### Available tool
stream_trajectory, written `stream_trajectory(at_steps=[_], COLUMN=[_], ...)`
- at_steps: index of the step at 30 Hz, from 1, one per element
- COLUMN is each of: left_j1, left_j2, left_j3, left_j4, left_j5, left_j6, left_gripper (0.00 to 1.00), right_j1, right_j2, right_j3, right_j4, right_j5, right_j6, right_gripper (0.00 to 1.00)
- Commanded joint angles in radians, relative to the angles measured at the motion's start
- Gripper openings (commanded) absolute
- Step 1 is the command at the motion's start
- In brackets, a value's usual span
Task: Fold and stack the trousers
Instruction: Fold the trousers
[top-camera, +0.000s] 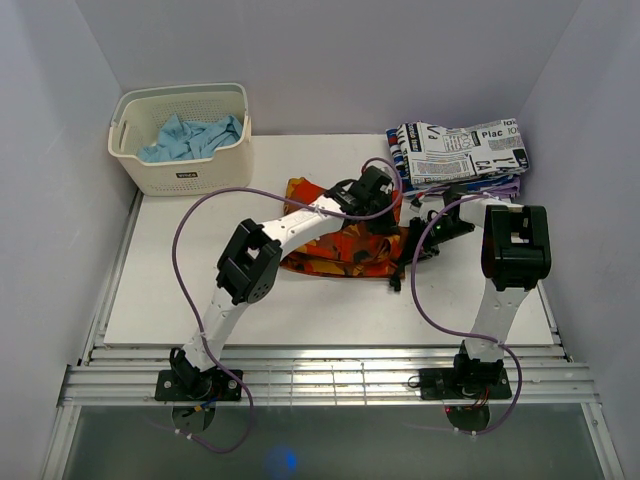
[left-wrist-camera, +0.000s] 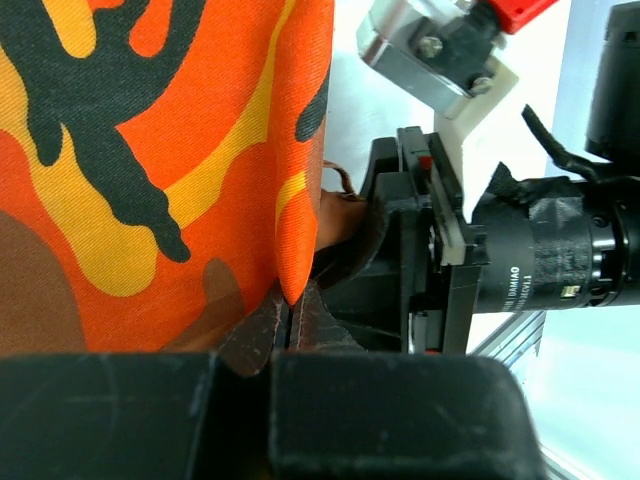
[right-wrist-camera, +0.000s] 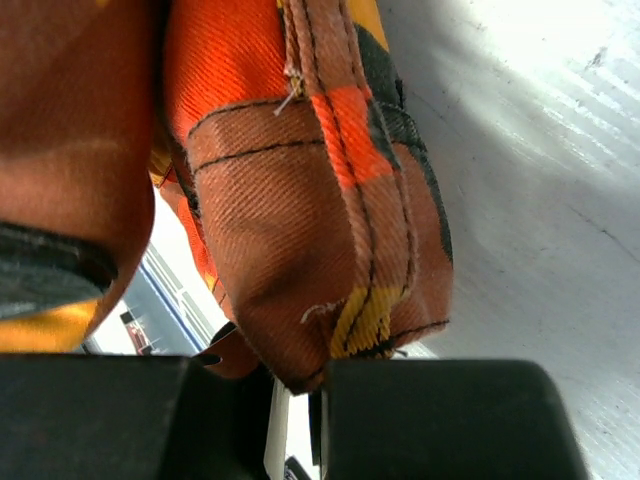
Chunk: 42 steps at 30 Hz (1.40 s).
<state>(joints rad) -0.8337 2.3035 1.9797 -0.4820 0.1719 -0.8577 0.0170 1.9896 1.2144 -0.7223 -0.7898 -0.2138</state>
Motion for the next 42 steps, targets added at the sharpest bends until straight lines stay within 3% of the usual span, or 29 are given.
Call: stream_trajectory(at_steps=[1,12,14,15,18,25,28,30,33,38,39,42], left_j1=[-0.030,-0.039,-0.039,-0.038,-0.028,-0.010,0.016,0.054,0.158,0.436,0.470,0.541], left_j2=[-0.026,-0.036,-0.033,-0.032,-0.047,-0.189,-0.283,-0.338,-0.420,-0.461,-0.490,-0.522], left_j3=[0.030,-0.105,-0.113,-0.114,-0.131,-0.153,-0.154,-0.176,-0.217,-0.315,-0.352,-0.406], left_j4=[0.071,0.103,0.106,0.114,0.141,0.120,0.066,0.057,0.030,-0.040,-0.015,-0.103], left_j5=[0.009,0.001,0.005,0.009,0.052,0.113,0.135,0.162,0.333,0.720,0.774,0.737], left_j6=[-0.023,-0.053,-0.061,-0.060,-0.058,0.080,0.186,0.270,0.386,0.502,0.511,0.581], left_gripper=[0.00,0.01,0.09,0.22,0.39,0.57,0.74,0.85,0.97,0.97,0.90,0.88], right_j1=[0.012,0.012,0.012,0.011,-0.003,-0.123,-0.159,-0.163,-0.131,0.023,0.038,0.043], right_j2=[-0.038,-0.041,-0.043,-0.044,-0.077,-0.118,-0.153,-0.181,-0.180,-0.117,-0.114,-0.117], right_j3=[-0.006,0.002,0.011,0.017,0.025,0.115,0.187,0.233,0.338,0.445,0.438,0.387], right_j4=[0.000,0.000,-0.008,-0.017,-0.020,-0.186,-0.262,-0.293,-0.339,-0.316,-0.296,-0.233], right_j5=[-0.045,-0.029,-0.029,-0.026,-0.008,0.044,0.089,0.083,0.000,0.003,0.027,0.122], right_j6=[-0.004,0.004,0.005,-0.002,-0.007,-0.131,-0.209,-0.239,-0.211,-0.110,-0.079,0.017], right_gripper=[0.08,0.08,0.08,0.10,0.23,0.35,0.39,0.43,0.47,0.50,0.49,0.49])
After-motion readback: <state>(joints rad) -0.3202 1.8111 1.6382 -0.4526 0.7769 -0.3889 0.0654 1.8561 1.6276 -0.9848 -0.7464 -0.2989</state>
